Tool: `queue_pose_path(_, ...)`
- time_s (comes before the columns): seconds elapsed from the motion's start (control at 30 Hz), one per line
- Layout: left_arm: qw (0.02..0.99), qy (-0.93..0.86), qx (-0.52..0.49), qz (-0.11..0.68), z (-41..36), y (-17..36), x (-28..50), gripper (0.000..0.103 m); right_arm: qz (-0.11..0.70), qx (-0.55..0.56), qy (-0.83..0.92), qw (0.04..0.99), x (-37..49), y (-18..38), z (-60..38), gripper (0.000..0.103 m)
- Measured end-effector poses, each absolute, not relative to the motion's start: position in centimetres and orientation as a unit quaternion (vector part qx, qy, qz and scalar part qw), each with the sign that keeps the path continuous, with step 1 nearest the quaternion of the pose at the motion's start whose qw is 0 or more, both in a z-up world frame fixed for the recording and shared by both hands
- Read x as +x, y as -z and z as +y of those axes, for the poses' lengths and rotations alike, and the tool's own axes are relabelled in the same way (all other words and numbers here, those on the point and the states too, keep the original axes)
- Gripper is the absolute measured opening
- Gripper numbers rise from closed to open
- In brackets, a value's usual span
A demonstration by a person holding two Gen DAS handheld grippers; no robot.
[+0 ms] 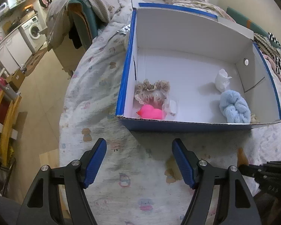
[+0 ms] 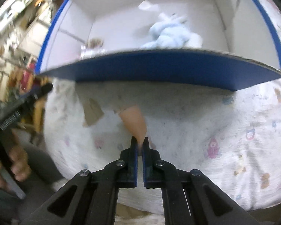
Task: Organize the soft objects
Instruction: 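Grasp the tan cardboard tube with the right tool while the left tool grasps the flat tan cardboard piece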
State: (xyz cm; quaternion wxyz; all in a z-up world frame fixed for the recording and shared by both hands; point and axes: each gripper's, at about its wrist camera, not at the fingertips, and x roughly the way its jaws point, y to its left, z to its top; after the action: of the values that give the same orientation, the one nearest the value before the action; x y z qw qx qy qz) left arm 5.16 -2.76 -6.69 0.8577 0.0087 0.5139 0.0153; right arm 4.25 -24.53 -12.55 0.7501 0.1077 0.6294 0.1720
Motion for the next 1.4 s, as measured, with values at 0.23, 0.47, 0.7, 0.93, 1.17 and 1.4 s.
queue_pose_path(0.23,0.846,-0.01,-0.017,0.532,-2.3,7.6,5.6,0.07,0.617,0.129,-0.179,0.756,4.9,10.7,-25.4,0.006)
queue_pose_path(0.47,0.81,0.033,-0.037,0.585,-4.4,10.6,6.2,0.07,0.613,0.108,-0.18,0.761,5.0,10.9,-24.3,0.006)
queue_pose_path(0.7,0.768,0.052,-0.011,0.639,-7.2,14.9,7.0,0.047,0.613,0.108,-0.176,0.762,5.0,10.9,-24.7,0.006)
queue_pose_path(0.93,0.765,0.076,0.022,0.639,-8.6,15.1,6.6,0.022,0.617,0.097,-0.172,0.762,5.3,11.4,-24.1,0.006)
queue_pose_path(1.17,0.77,0.066,0.005,0.634,-7.6,14.3,6.4,0.007,0.618,0.087,-0.173,0.762,5.3,11.4,-23.7,0.006)
queue_pose_path(1.4,0.791,0.051,-0.001,0.609,-5.6,12.2,5.4,0.007,0.613,0.081,-0.175,0.766,5.1,11.1,-23.5,0.006)
